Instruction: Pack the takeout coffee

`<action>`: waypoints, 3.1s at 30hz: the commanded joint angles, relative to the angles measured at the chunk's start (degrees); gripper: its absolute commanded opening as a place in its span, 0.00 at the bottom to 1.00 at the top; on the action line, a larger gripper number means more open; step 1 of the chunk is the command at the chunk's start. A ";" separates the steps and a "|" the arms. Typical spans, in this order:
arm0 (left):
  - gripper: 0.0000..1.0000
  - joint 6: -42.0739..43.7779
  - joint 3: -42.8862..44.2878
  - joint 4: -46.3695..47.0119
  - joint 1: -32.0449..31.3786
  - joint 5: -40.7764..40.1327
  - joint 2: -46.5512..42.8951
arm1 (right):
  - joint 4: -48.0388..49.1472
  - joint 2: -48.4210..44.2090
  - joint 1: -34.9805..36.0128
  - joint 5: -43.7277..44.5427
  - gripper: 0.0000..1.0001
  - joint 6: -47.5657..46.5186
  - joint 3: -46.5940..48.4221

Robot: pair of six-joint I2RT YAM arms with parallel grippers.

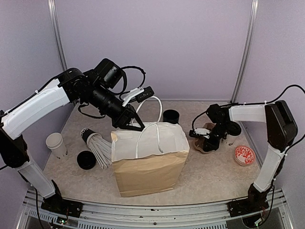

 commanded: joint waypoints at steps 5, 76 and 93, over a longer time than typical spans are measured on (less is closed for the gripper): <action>0.00 1.85 -1.21 1.34 -0.06 0.70 2.28 | -5.67 -3.67 -0.31 5.81 0.10 -1.80 -3.08; 0.00 0.71 -1.32 0.76 -0.34 -0.86 5.50 | -9.78 11.40 -3.24 2.89 0.48 20.29 21.09; 0.00 0.10 -1.61 0.76 -0.43 -1.20 6.02 | -8.64 9.58 -3.22 3.25 0.58 24.30 19.84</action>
